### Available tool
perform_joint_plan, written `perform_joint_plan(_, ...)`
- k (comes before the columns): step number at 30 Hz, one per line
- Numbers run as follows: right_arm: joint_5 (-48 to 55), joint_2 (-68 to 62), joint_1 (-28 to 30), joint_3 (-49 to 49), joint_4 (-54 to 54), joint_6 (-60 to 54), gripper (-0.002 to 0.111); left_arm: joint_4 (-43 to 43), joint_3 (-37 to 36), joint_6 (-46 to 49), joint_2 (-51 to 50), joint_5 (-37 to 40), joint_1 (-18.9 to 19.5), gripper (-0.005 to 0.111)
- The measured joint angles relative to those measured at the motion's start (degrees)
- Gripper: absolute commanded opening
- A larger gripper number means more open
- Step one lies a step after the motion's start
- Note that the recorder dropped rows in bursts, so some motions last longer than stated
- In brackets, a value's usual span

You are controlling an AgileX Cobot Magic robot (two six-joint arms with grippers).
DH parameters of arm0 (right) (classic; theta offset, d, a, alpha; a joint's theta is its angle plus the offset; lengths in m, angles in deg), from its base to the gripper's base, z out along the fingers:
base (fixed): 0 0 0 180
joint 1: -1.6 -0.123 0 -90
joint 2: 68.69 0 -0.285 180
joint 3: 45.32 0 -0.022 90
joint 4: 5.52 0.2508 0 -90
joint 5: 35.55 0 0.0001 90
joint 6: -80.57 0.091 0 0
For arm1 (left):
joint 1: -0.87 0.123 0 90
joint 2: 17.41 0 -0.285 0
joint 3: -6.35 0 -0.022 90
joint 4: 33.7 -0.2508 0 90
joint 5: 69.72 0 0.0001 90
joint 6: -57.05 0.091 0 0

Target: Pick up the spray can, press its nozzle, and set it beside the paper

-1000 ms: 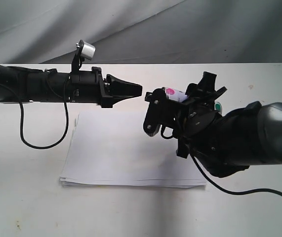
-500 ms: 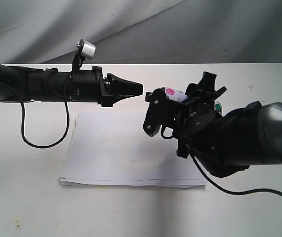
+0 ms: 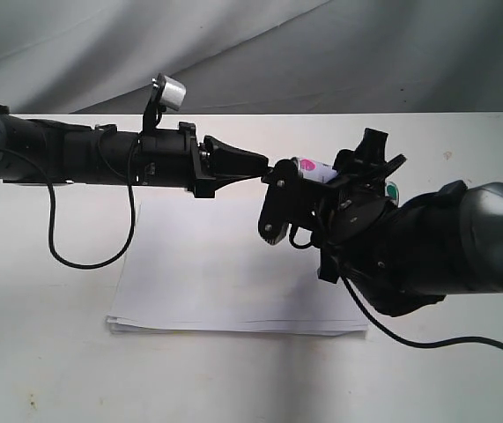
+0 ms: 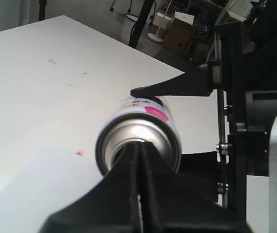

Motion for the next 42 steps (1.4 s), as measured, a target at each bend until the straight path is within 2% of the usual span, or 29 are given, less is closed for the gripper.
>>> perform_joint_plan(42, 0.0, 0.0, 0.0, 0.0, 0.0, -1.5, 0.000, 0.0, 0.0, 0.5, 0.0, -0.5, 0.0, 0.000)
